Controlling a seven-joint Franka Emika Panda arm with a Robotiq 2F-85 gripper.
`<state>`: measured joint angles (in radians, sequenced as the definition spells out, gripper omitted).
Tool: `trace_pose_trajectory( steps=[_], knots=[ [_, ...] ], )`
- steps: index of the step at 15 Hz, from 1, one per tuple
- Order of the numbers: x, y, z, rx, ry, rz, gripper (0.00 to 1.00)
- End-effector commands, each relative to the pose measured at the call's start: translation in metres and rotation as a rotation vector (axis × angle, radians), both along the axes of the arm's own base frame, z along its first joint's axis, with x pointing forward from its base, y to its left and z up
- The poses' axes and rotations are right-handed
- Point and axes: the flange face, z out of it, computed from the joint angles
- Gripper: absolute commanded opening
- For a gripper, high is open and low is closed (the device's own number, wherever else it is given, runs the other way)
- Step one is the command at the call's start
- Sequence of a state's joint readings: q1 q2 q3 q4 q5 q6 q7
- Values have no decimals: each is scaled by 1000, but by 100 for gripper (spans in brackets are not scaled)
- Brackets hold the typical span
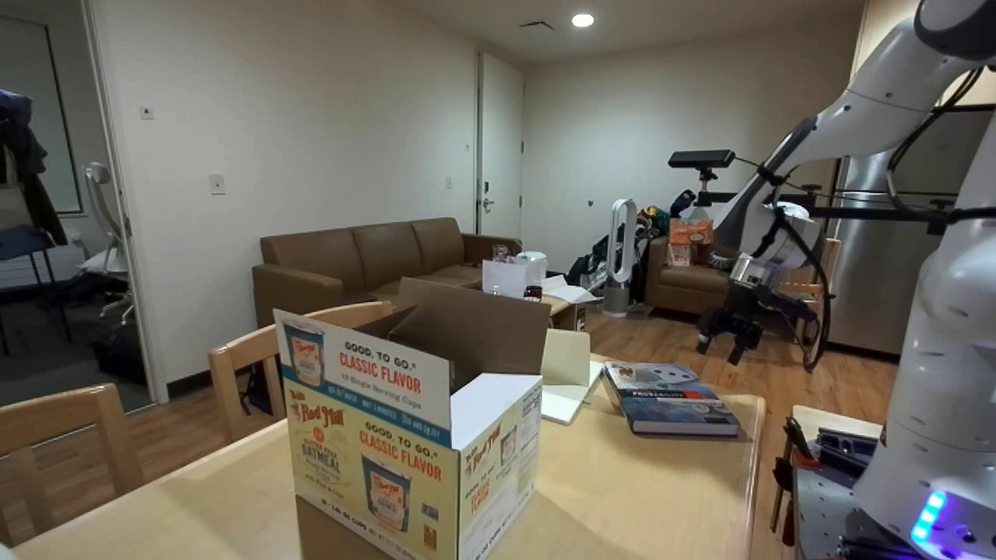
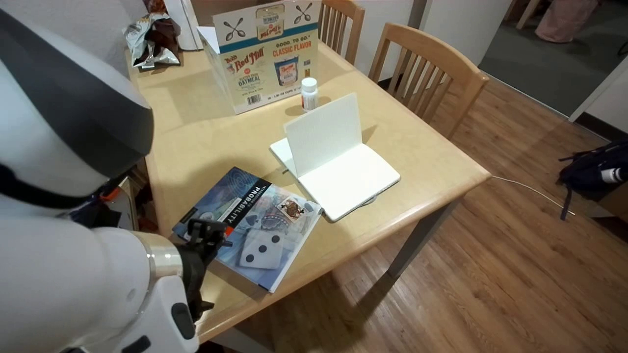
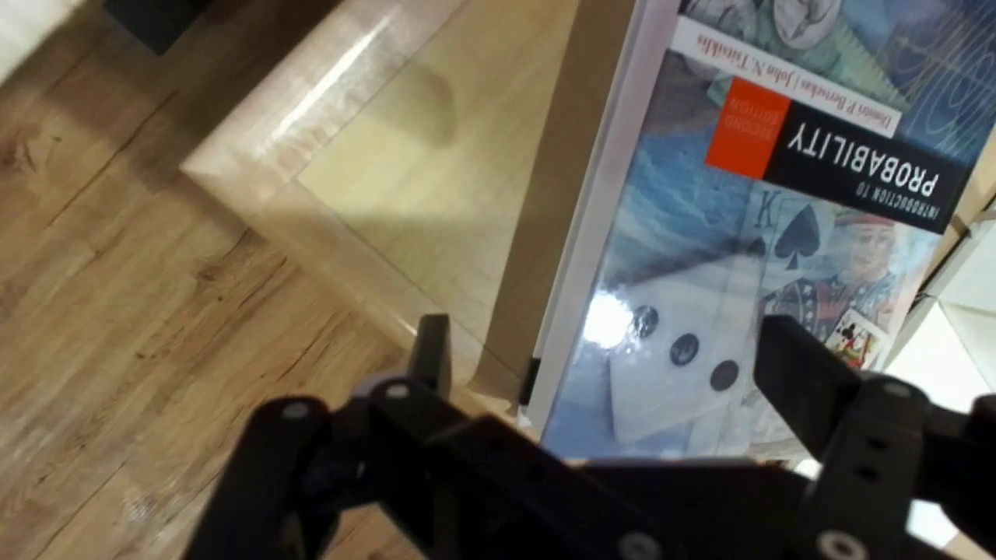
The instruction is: Open the book
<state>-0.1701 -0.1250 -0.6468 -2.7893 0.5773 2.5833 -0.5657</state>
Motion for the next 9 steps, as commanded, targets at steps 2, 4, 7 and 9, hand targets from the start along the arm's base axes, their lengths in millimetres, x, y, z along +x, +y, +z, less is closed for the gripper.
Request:
trace_pose_trajectory(
  steps=[2,4,7,9],
  knots=[
    [-5,12,-31,58,15,44,100],
    [-6,14,-40,85,10,61,100],
    [-5,15,-48,103,-51,118,100],
    [-2,15,-51,97,-109,179,100]
  ],
)
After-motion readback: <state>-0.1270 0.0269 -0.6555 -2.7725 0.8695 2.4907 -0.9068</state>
